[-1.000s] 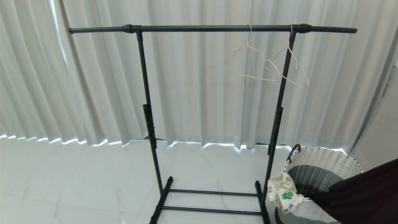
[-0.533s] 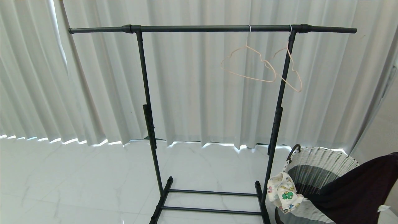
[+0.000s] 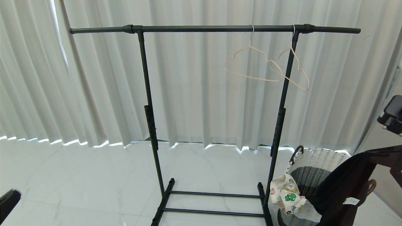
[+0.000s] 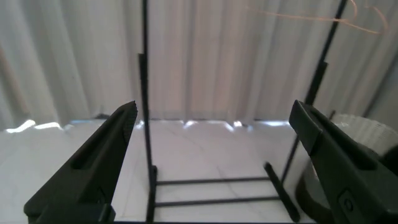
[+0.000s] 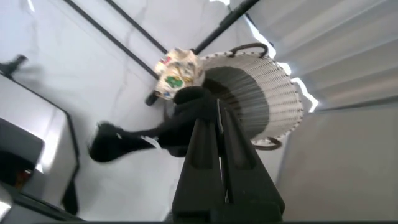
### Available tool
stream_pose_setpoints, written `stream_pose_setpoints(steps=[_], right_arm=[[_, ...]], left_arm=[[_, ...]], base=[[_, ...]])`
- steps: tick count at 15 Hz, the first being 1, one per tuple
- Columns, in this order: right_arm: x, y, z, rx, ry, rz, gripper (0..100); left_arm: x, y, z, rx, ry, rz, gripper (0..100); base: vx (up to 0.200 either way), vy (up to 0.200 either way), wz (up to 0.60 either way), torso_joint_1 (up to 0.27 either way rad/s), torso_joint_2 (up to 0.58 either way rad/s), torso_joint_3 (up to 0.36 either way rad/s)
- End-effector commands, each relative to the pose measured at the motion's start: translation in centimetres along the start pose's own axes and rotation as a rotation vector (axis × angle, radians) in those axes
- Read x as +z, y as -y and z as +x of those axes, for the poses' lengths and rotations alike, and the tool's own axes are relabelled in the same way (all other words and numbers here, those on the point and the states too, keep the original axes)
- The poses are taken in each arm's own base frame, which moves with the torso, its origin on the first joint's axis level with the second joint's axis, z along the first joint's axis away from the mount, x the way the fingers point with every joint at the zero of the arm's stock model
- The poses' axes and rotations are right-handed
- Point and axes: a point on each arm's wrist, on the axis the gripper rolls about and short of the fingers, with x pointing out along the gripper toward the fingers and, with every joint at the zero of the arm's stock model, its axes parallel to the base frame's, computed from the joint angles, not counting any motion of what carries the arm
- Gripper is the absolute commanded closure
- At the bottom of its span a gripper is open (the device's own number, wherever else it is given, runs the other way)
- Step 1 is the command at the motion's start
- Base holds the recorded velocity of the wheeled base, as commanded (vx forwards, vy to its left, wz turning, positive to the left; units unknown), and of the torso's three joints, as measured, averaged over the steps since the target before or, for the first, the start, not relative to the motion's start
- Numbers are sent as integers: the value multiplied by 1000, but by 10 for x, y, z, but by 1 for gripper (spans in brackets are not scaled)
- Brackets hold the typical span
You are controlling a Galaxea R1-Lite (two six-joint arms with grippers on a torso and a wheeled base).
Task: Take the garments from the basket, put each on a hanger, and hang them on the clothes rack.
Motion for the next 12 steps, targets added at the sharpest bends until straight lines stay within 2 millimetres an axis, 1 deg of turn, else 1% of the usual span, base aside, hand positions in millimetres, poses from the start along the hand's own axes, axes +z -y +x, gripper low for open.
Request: stream_pose_setpoints(steps=[1, 2, 4, 5, 7, 8, 10, 12], right_arm=[[2, -5, 2, 28, 4, 11, 100], [4, -9, 3, 48, 9, 35, 100], [12, -16, 9, 83, 29, 93, 100], [16, -18, 13, 88, 38, 108, 100], [23, -19, 18, 95, 40, 106, 100], [25, -21, 20, 105, 41, 102, 100], [33, -22, 23, 126, 49, 97, 100], [39, -23, 25, 174, 64, 97, 100]], left_arm=[[33, 17, 117, -204, -267, -13, 0], [29, 27, 134, -256, -317, -5, 0], [8, 55, 161, -336, -442, 31, 0], [0, 65, 167, -375, -472, 48, 0], [-16, 91, 176, -571, -552, 44, 0], [-24, 102, 181, -616, -575, 52, 0], [-40, 128, 199, -676, -572, 68, 0], [-50, 160, 208, -752, -576, 91, 0]], base=[[0, 0, 0, 0, 0, 0], [0, 0, 0, 0, 0, 0], [0, 0, 0, 0, 0, 0], [0, 0, 0, 0, 0, 0], [0, 0, 0, 0, 0, 0], [0, 0, 0, 0, 0, 0], [0, 0, 0, 0, 0, 0], [0, 0, 0, 0, 0, 0]])
